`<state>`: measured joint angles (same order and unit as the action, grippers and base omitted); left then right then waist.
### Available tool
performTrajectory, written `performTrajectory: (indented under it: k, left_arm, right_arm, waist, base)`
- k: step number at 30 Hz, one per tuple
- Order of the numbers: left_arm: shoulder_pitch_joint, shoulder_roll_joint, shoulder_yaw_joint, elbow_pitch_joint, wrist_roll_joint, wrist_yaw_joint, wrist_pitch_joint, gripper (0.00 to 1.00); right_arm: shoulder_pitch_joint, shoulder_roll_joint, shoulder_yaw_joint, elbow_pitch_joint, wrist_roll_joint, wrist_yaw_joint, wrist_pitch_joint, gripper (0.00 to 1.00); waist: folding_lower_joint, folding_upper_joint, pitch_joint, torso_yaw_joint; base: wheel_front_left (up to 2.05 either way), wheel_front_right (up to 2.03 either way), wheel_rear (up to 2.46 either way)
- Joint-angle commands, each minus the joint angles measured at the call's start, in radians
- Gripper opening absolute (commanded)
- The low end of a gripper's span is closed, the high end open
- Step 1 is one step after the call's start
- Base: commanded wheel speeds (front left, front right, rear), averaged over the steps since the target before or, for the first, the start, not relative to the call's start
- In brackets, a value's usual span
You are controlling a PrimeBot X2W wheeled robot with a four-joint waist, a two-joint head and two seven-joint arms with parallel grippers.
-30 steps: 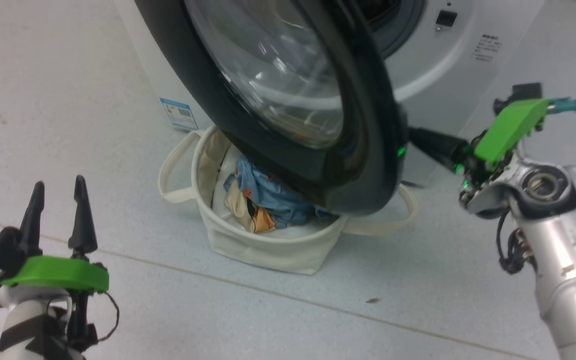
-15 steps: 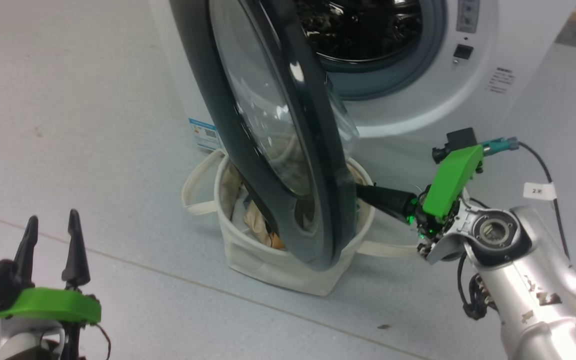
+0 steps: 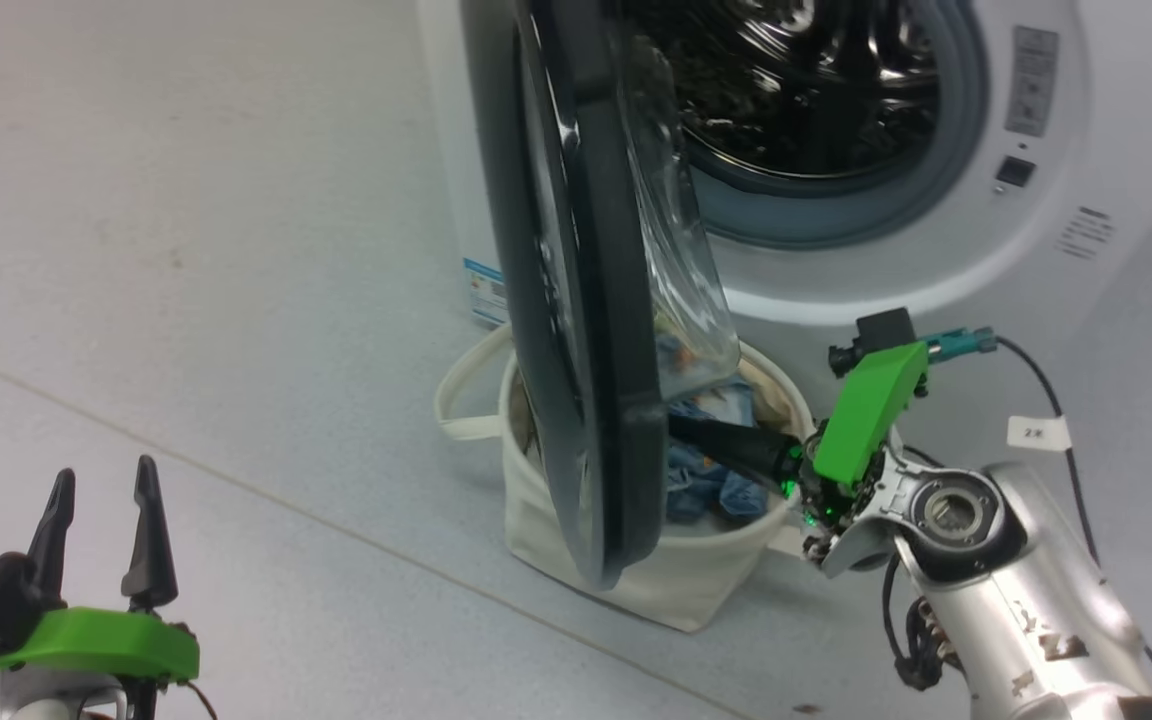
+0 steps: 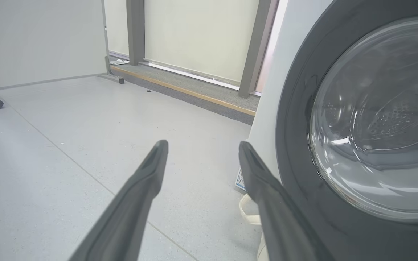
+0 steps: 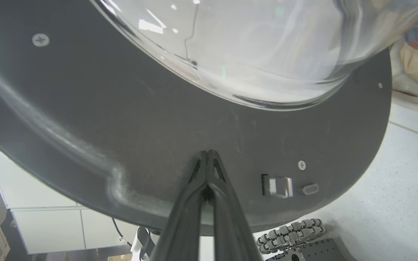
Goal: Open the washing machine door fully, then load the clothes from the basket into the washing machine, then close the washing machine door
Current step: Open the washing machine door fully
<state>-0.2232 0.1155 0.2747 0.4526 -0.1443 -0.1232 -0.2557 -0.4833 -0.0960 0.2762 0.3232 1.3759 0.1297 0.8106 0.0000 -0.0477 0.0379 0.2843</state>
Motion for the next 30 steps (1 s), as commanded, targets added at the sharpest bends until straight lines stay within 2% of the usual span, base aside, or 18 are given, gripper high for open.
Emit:
performTrajectory:
  k: [1,18,30]
  left_arm:
    - [-0.011,0.033,0.035,-0.034,-0.005,0.003,-0.006,1.0]
    - [-0.005,0.052,0.014,-0.034,-0.003,0.009,-0.003,1.0]
    - [0.017,0.061,0.026,-0.071,-0.024,0.025,-0.001,1.0]
  right_arm:
    - [-0.014,0.025,0.014,-0.046,0.004,0.001,-0.012,0.0]
    - [0.007,0.045,0.079,-0.062,0.045,0.001,-0.093,0.0]
    - [-0.07,0.046,0.182,-0.017,0.122,0.001,-0.164,0.0]
  waist:
    - [0.0,0.0,-0.012,0.03]
    - [0.0,0.0,-0.034,0.191]
    - [0.0,0.0,0.0,0.223]
  base:
    - [0.0,0.0,0.0]
    - [0.0,0.0,0.0]
    - [0.0,0.0,0.0]
